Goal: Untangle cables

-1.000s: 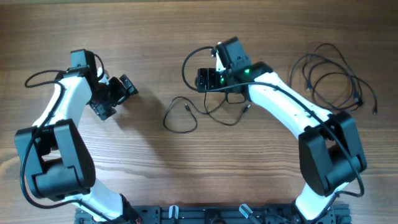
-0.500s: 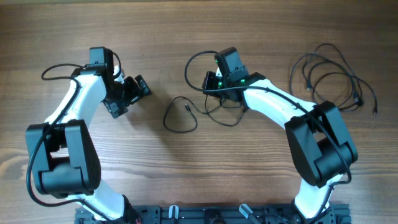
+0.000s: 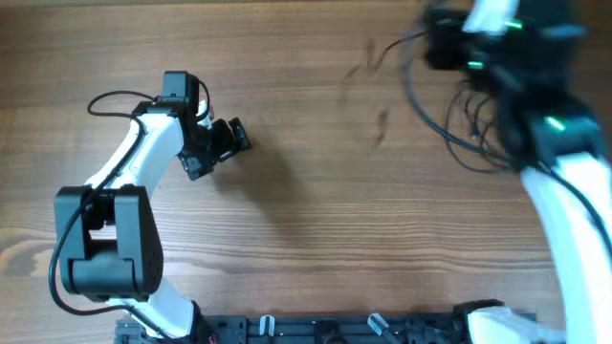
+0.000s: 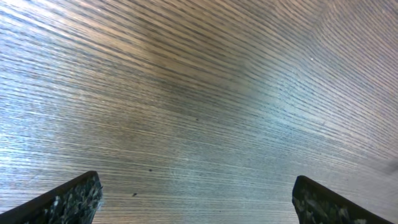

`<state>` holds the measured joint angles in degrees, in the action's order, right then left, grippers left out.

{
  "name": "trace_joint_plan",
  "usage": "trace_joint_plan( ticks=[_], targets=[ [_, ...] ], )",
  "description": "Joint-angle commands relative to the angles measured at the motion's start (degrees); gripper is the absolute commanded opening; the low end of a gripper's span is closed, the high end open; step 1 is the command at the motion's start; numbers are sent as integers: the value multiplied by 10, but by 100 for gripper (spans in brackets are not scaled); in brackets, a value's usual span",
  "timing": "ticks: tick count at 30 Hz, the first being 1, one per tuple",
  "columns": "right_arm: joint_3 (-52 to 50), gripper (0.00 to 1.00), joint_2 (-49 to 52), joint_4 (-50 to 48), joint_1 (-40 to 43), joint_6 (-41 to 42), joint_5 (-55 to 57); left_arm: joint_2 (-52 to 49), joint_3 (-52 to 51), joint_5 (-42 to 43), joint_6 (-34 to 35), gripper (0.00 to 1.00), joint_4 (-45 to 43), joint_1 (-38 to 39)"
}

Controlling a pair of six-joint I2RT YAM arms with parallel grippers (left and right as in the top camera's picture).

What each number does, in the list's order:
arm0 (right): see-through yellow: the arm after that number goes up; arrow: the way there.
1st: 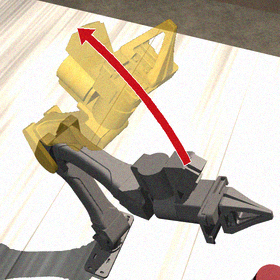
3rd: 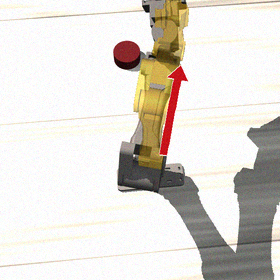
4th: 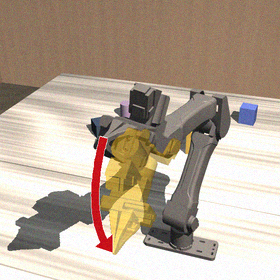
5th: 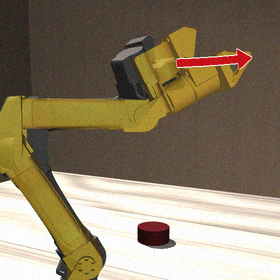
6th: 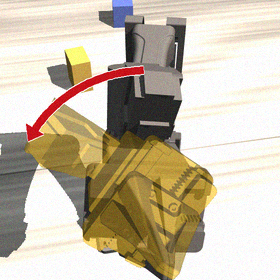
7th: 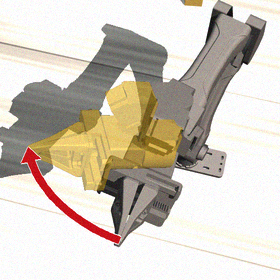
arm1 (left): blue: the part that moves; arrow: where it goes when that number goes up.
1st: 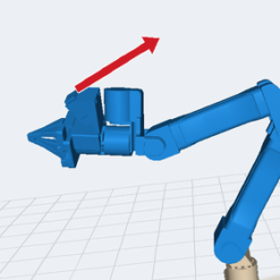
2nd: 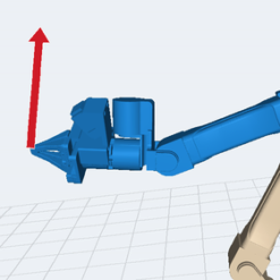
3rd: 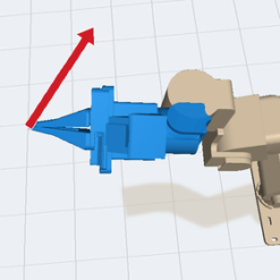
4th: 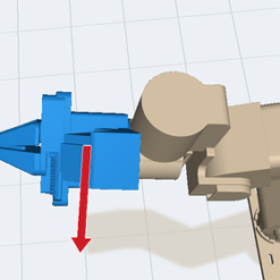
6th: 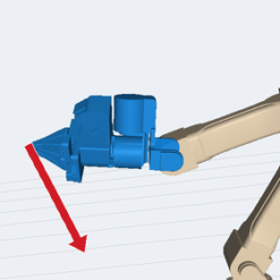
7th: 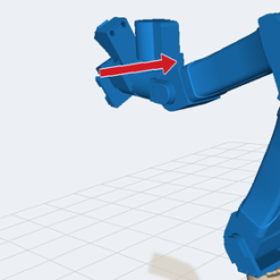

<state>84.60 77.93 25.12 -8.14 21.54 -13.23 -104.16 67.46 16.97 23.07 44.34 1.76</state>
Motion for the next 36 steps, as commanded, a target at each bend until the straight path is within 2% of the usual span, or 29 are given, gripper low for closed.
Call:
trace_joint_plan(
  ticks=[1, 8, 13, 21, 22, 23, 25, 26, 30, 34, 36],
  targets=[
    [0, 4, -49, 21, 43, -4, 87, -4, -1, -4, 1, 100, -2, 4],
    [0, 4, -87, 26, 130, -3, 93, -4, -1, -3, 1, 100, 0, 4],
    [0, 4, -75, 45, 202, 14, 95, -4, -1, -3, 1, 100, 0, 4],
    [-1, 4, 59, 132, 303, 14, 95, -4, -1, -3, 1, 100, 1, 4],
    [-1, 8, 73, 144, 309, 13, 95, -4, -1, -3, 1, 100, 1, 4],
    [-1, 49, 90, 156, 313, 11, 93, -4, -1, -3, 1, 100, 1, 4],
    [-1, 95, 113, 179, 314, 10, 92, -4, -1, -3, 1, 100, 1, 4],
    [-1, 100, 130, 201, 314, 9, 89, -4, -1, -3, 1, 100, 1, 4],
    [-1, 100, 157, 231, 313, 5, 6, -4, -1, -3, -1, 100, -5, 4],
    [-1, 100, 159, 234, 284, -69, -155, 0, 0, -1, -34, 100, -47, 18],
    [-1, 100, 159, 235, 235, -122, -202, 11, 1, -2, -67, 100, -78, 46]
  ],
)
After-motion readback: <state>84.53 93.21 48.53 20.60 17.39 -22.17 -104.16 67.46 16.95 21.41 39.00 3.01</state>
